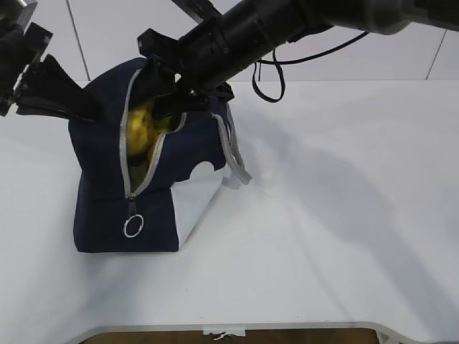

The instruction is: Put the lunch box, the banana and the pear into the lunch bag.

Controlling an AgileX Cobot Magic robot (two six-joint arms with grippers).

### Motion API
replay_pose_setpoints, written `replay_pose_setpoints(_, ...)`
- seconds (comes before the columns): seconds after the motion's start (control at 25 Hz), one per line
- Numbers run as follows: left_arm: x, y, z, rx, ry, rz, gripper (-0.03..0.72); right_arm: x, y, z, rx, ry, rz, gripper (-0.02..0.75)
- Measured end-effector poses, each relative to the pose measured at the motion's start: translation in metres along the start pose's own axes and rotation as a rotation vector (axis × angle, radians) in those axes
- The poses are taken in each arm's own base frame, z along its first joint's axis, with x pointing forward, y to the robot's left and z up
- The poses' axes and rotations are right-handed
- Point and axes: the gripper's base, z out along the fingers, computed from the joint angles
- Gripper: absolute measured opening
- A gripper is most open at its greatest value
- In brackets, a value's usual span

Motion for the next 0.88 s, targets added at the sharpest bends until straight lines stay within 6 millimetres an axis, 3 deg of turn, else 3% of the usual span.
replay_pose_setpoints(0.12,0.000,0.000,0.000,0.000,-0.001,-0.001,-0.006,-0.002,0.002,-0.001,-0.003,-0.007,-0.008,0.536)
replay_pose_setpoints(0.24,0.000,0.000,0.000,0.003,-0.004,-0.003,-0.006,-0.006,0.003,-0.008,0.025,0.001,-0.045,0.589)
replay_pose_setpoints(0.64,0.001,0.001,0.000,-0.007,0.006,0.002,-0.006,-0.024,0.005,-0.054,0.424,0.052,-0.097,0.586)
replay_pose_setpoints(0.88,0.001,0.001,0.000,-0.008,0.008,0.003,-0.006,-0.022,-0.014,-0.048,0.521,0.083,-0.038,0.583)
